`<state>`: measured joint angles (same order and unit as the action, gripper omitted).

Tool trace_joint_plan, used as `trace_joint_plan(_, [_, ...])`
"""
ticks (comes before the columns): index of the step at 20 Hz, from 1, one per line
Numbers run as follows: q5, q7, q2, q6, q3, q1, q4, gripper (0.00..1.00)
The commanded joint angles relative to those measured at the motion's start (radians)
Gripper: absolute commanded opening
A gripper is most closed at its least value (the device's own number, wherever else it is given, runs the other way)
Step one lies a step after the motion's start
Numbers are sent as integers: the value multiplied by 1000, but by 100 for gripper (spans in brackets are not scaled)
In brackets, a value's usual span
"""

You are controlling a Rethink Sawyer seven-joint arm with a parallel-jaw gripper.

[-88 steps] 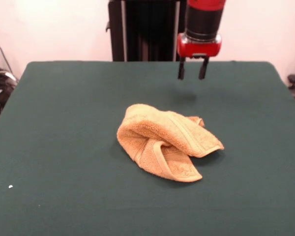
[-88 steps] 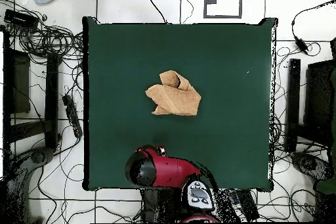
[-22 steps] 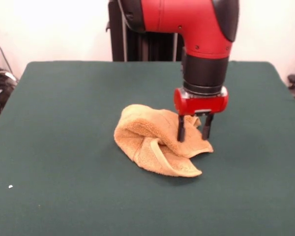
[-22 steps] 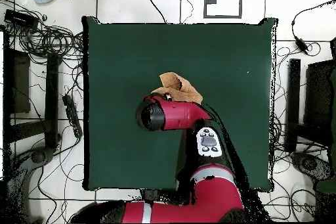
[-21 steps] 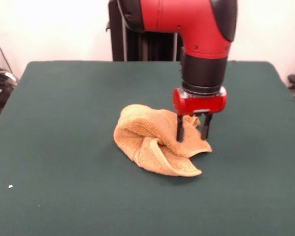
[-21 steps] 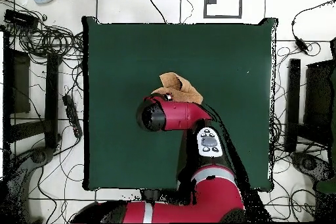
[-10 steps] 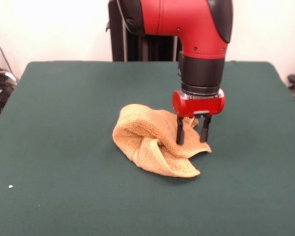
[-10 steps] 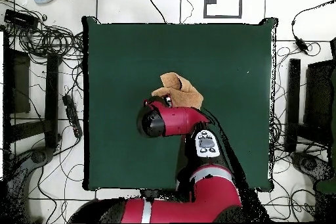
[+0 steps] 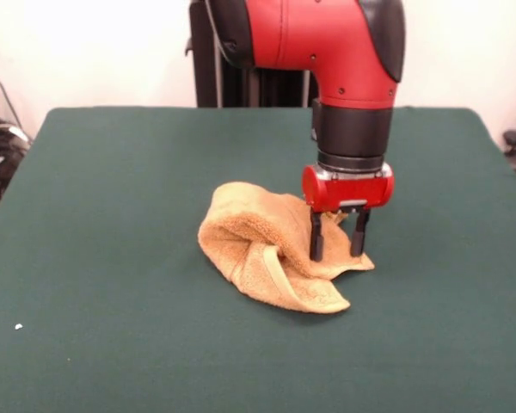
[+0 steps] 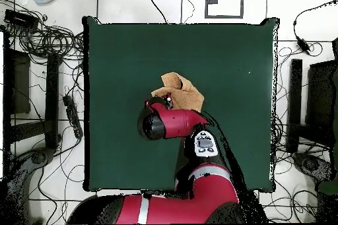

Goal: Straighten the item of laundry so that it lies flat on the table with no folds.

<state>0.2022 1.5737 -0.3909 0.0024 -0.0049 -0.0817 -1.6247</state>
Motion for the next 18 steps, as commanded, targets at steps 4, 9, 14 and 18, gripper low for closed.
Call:
trace_joint_plan(4, [14, 145, 42, 50, 108, -18, -115, 100])
trace_joint_plan(9, [28, 126, 26, 66, 117, -36, -129, 100])
trace_joint_plan(14, [-14, 175, 29, 70, 105, -30, -157, 0])
trace_joint_plan(18, [-58, 210, 30, 100, 94, -21, -163, 0])
